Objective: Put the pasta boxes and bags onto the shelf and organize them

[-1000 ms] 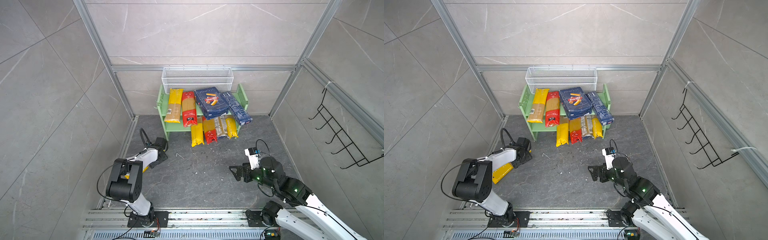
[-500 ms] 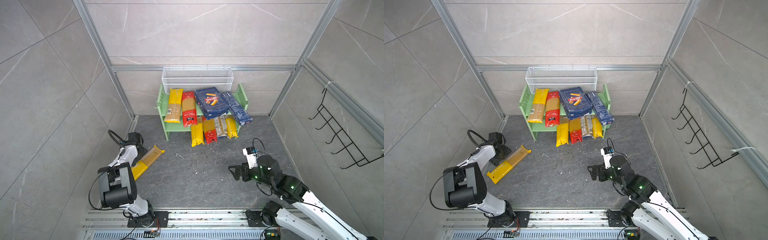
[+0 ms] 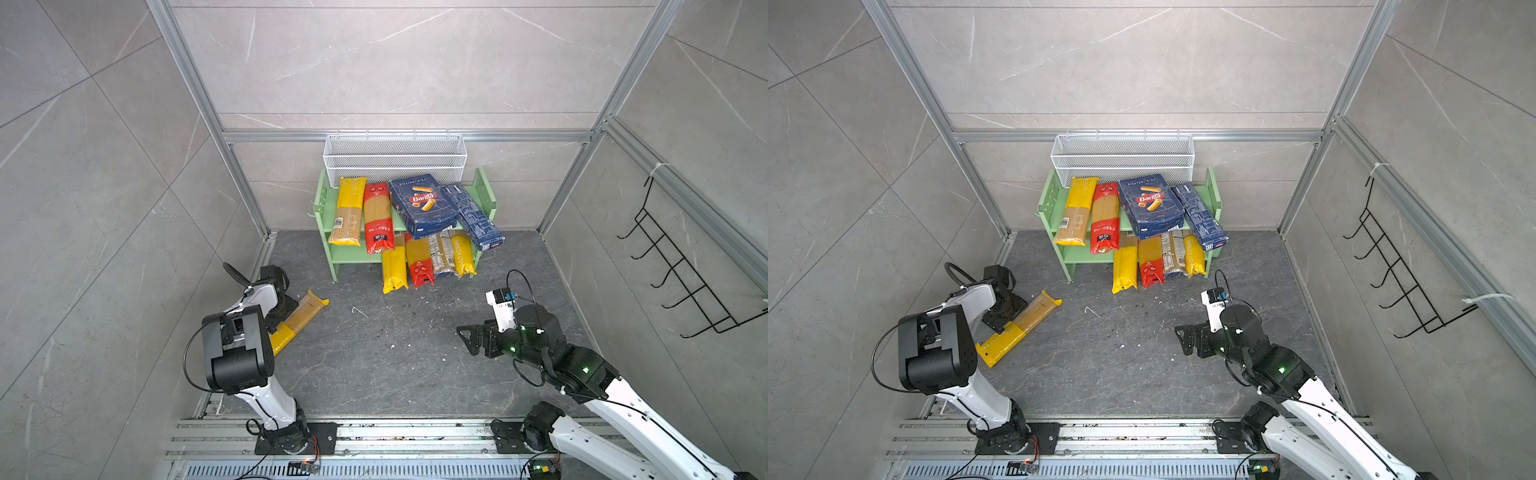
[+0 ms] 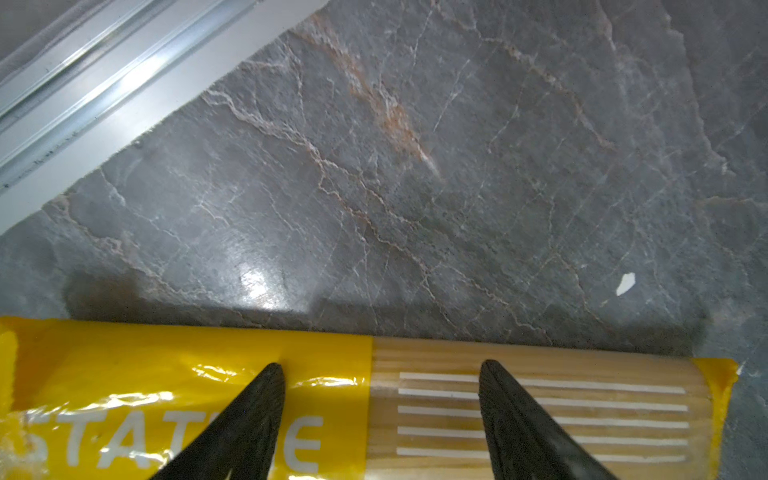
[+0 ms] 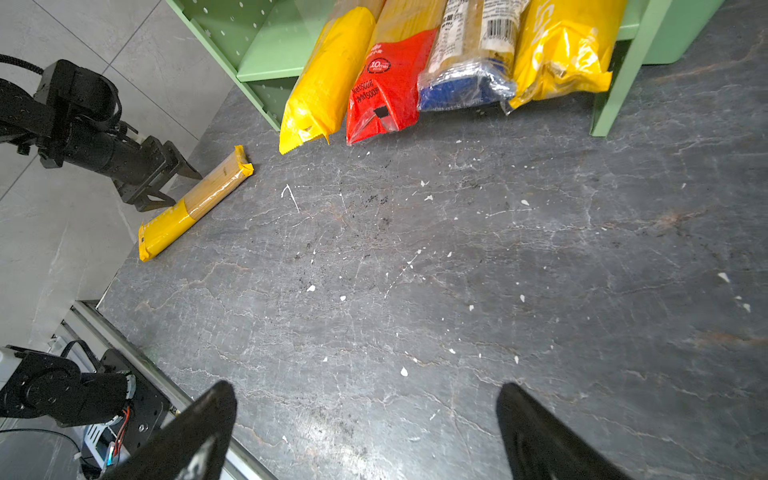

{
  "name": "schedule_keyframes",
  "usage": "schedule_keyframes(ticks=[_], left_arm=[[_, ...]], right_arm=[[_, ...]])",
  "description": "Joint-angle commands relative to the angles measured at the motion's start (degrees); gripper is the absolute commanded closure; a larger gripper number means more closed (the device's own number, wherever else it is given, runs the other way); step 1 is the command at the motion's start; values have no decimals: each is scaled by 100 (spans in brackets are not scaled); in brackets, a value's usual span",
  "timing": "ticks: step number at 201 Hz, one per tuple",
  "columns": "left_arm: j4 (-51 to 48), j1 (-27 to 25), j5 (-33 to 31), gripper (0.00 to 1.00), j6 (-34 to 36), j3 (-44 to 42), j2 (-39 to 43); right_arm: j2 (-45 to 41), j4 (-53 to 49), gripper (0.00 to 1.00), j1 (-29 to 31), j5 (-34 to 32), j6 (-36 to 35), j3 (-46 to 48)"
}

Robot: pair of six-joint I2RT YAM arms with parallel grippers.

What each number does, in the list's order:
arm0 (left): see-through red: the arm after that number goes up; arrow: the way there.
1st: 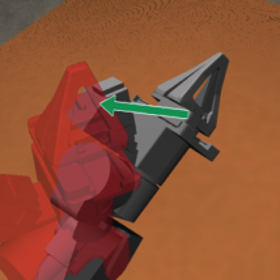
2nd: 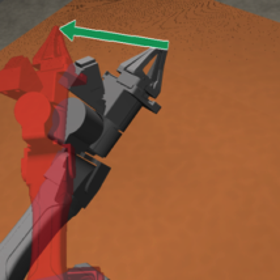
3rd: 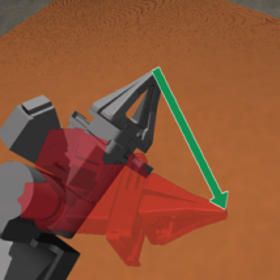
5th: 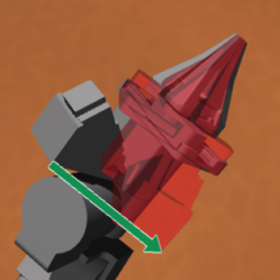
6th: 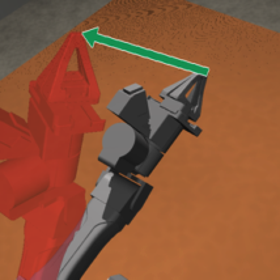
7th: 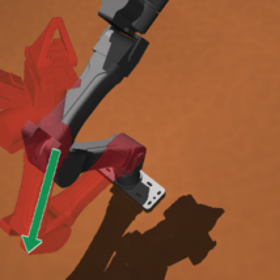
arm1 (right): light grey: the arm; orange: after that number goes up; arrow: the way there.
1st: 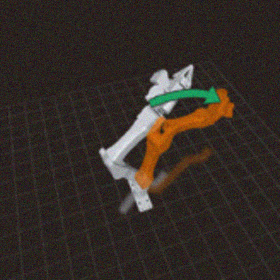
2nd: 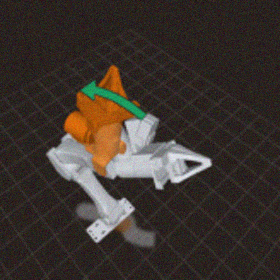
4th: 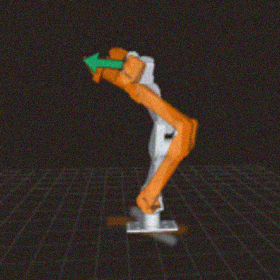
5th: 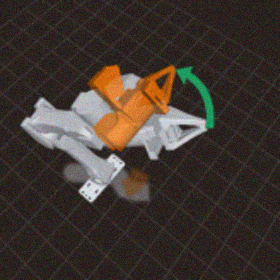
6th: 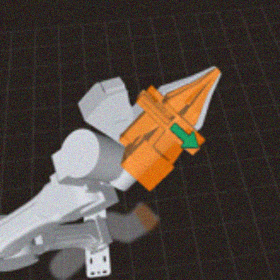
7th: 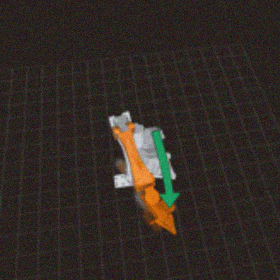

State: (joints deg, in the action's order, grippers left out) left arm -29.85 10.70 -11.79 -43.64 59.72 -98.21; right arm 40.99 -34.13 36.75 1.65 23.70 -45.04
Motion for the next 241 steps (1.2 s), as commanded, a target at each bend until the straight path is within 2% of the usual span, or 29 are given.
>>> schedule_keyframes(ticks=[1,36,44,77,122,148,192,220,241], left_arm=[[-138,-420,284,26,-313,-181,-145],[-67,-1134,315,33,-559,-111,-505],[-27,-1272,356,40,-645,-106,-601],[-112,-1995,238,40,-917,-4,-647],[65,-3040,234,41,-1370,-466,-605],[251,-3899,223,41,-1701,-505,-822],[221,-5372,197,43,-2161,180,-1485],[85,-5991,11,42,-2279,260,-1479],[-7,-6133,-256,39,-2377,-94,-1060]], right_arm=[[-86,-143,0,-37,65,-147,-228],[-220,-181,0,-63,126,-129,-210],[-256,-211,1,-69,125,-121,-215],[-405,-295,0,-80,140,-103,-227],[-444,-331,0,-82,175,-89,-254],[-450,-322,1,-81,212,-63,-252],[-490,-398,0,-89,252,11,-245],[-553,-514,0,-91,247,13,-280],[-552,-527,1,-89,249,51,-279]])
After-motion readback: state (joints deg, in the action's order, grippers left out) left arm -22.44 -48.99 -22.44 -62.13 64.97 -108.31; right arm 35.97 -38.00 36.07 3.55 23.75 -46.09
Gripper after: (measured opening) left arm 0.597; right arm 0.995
